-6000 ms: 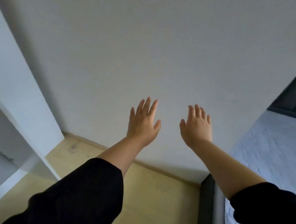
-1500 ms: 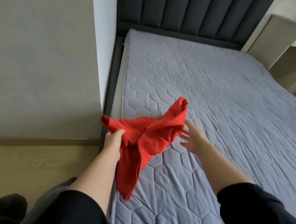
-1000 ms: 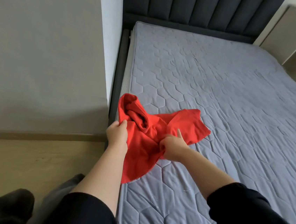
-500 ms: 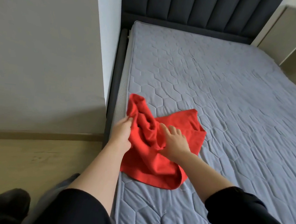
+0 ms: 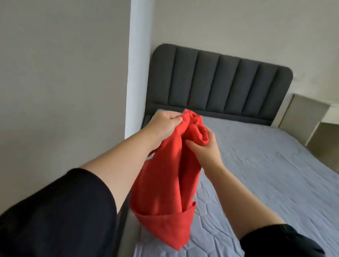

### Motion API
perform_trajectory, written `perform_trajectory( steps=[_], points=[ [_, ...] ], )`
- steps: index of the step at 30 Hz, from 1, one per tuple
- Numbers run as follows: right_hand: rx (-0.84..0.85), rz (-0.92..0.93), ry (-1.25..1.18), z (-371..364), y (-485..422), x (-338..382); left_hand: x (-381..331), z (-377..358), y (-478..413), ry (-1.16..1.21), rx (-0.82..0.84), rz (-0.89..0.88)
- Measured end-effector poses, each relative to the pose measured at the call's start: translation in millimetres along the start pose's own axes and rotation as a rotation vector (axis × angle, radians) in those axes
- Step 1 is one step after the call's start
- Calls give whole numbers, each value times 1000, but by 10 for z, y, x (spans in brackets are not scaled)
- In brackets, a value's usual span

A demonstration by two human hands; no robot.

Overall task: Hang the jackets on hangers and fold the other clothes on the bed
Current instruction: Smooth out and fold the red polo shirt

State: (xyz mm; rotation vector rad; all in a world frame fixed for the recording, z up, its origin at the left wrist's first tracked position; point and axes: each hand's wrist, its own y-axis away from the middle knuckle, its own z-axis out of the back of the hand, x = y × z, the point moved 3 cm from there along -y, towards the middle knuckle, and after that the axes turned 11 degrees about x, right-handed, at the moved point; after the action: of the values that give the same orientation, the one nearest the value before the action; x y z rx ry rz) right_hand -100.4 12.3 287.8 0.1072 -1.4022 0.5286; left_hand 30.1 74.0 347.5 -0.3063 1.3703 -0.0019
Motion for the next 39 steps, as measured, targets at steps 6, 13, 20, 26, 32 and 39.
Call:
perform_trajectory(
  steps=[6, 13, 20, 26, 32, 39],
  points=[
    [-130, 77, -3, 9, -64, 954, -1151, 301, 92, -497, 3, -171],
    [58, 129, 628, -467, -33, 1577, -1677, 1036, 417, -429, -459, -201],
    [93, 214, 474, -880, 23, 2036, -1566, 1777, 823, -601, -751, -22],
    [194, 20, -78, -980, -51, 2353, -1493, 1847, 1035, -1016, -493, 149],
    [191, 80, -228, -901, -68, 2555, -1439, 1347, 1198, -252, 162, 166],
    [35, 133, -343, -834, -64, 2530, -1125, 834, 1027, -539, 102, 205]
  ],
)
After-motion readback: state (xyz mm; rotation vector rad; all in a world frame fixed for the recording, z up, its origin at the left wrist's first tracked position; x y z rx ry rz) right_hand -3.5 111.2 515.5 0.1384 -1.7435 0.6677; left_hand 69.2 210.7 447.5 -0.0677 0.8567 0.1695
